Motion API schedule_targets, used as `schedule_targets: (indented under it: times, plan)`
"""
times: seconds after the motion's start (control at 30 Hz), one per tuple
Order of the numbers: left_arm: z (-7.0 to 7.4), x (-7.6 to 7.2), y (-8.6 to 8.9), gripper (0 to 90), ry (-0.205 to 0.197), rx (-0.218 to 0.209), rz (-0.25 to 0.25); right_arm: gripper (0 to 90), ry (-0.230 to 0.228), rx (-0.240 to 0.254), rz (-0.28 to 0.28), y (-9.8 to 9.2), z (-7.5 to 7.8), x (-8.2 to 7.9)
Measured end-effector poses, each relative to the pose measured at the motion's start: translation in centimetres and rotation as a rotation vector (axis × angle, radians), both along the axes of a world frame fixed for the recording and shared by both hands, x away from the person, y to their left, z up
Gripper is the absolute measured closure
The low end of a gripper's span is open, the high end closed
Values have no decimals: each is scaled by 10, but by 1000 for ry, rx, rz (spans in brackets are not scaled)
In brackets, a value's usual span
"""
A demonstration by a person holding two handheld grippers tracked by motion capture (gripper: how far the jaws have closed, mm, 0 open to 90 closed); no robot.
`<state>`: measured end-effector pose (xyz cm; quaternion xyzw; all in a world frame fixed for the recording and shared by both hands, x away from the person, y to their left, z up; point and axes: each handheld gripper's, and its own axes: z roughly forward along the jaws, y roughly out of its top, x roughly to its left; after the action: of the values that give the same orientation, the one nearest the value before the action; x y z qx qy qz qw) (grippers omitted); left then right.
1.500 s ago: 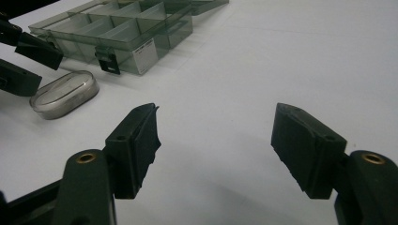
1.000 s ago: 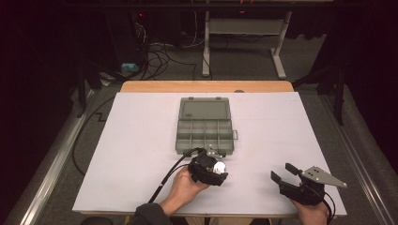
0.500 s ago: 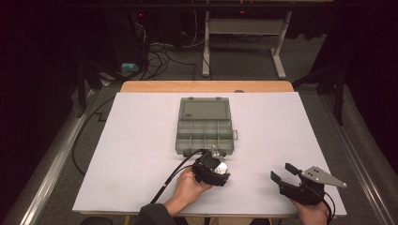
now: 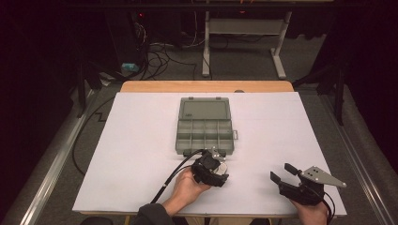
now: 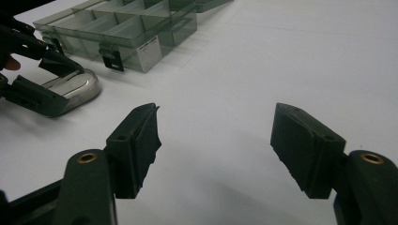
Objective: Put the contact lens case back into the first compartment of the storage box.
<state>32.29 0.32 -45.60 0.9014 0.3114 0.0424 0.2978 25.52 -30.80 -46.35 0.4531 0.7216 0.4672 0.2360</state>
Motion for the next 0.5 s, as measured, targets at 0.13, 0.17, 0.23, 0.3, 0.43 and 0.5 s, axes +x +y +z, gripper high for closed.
schedule_targets:
  times: [0.13, 0.17, 0.23, 0.3, 0.43, 0.5]
  plan:
    - [0, -2, 2, 448, -9, 11, -4, 328, 0, 0, 1, 0, 0, 0]
    - [0, -2, 2, 449, -10, 13, -5, 328, 0, 0, 1, 0, 0, 0]
    - [-1, -3, 1, 448, -17, 16, -3, 328, 1, 1, 1, 0, 0, 0]
    - [-1, -3, 1, 447, -21, 19, 0, 328, 2, 0, 0, 1, 0, 0]
    - [-2, -3, 1, 448, -27, 19, -1, 327, 3, 1, 0, 1, 0, 0]
    - [-2, -3, 1, 456, -31, 21, -2, 328, 2, 0, 1, 1, 0, 0]
